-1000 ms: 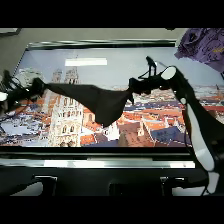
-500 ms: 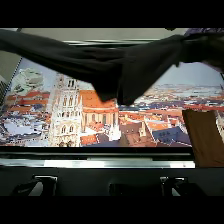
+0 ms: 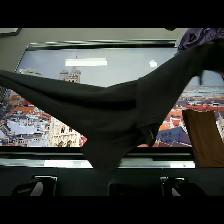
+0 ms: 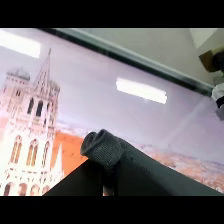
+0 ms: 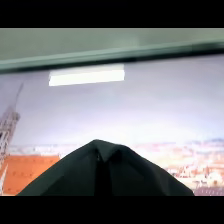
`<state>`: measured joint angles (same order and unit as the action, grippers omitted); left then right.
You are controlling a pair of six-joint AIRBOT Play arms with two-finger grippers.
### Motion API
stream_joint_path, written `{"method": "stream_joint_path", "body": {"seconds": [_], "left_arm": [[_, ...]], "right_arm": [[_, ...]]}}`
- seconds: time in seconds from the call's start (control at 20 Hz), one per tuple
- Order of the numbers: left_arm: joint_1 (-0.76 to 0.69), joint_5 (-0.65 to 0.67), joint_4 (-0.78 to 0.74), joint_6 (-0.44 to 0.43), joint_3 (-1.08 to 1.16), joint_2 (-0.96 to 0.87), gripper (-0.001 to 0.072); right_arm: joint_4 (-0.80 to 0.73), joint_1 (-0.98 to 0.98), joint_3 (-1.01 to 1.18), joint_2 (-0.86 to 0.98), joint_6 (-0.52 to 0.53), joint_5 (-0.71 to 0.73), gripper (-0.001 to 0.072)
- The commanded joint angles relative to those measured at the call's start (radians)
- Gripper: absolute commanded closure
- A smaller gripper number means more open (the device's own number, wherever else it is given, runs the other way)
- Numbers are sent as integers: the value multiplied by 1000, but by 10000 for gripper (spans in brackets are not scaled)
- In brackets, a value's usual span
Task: Fold the clothes and pants, and hang the long-sleeved shirts on hangers.
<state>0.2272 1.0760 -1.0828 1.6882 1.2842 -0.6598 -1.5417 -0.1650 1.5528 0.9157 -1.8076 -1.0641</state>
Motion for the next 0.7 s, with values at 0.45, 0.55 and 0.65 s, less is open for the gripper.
{"method": "stream_joint_path", "body": {"seconds": [0.45, 0.55, 0.65], "left_arm": [[-1, -349, -9, 15, -534, -432, 686], [-1, -367, -6, 15, -533, -507, 686], [-1, -369, -6, 15, -533, -547, 686]], "right_arm": [[681, -2, 0, 899, -166, 304, 673], [773, -2, 0, 943, -92, 280, 597], [760, 0, 0, 944, -85, 247, 493]]}}
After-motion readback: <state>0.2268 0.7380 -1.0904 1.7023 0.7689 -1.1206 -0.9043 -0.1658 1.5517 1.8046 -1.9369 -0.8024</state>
